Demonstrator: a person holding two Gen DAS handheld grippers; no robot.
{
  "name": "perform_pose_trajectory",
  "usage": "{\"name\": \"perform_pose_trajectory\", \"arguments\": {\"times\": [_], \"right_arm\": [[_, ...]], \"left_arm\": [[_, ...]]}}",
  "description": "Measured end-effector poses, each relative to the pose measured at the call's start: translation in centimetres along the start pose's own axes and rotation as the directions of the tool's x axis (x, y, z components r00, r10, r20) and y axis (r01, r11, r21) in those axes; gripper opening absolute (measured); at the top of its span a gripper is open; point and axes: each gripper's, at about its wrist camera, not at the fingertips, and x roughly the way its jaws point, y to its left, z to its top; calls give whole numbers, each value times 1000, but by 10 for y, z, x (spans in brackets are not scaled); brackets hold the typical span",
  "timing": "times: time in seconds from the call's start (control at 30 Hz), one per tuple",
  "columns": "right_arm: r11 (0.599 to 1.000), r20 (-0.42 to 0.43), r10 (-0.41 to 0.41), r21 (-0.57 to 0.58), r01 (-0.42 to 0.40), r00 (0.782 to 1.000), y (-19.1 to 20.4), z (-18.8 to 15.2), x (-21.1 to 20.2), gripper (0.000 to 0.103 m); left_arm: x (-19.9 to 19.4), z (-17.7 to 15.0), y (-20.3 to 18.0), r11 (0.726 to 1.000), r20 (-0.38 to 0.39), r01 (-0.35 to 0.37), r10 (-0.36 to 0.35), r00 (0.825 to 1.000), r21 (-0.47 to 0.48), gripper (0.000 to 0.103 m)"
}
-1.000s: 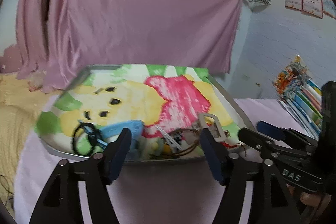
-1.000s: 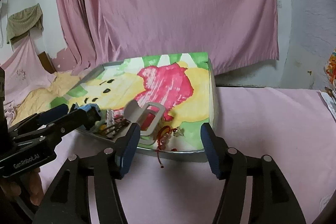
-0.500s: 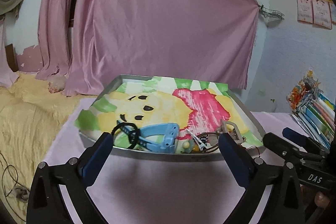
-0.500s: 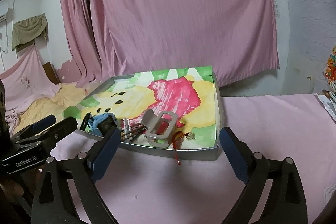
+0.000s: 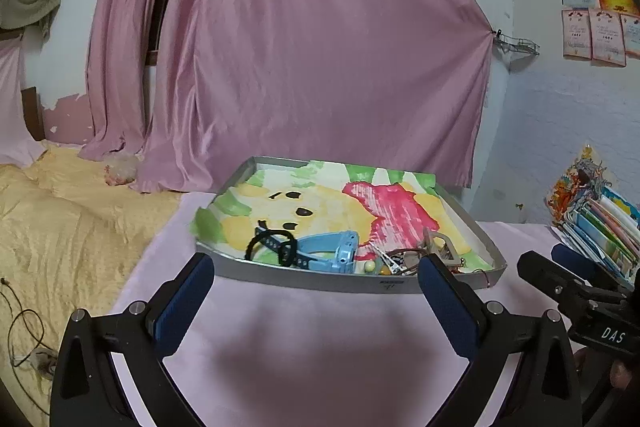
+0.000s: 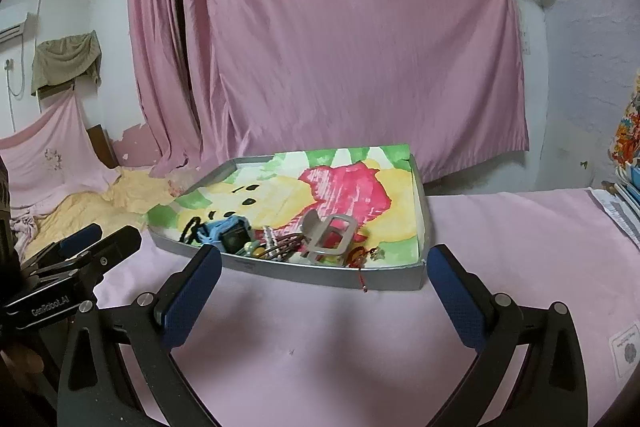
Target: Organize jewelry
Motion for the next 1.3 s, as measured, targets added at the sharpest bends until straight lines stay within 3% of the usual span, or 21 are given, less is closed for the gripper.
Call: {"name": "perform_pose_trajectory", "arguments": {"times": [0.83, 1.3], "right_arm": [[998, 92, 44, -45, -40, 995, 33, -47, -89, 101], [996, 151, 32, -91, -19, 988, 42, -73, -129, 101]], "left_arm": [[-96, -40, 24, 998, 80, -63, 63, 995, -9, 102], [-133, -61, 28, 994, 119, -109, 111, 987, -20, 102]]}}
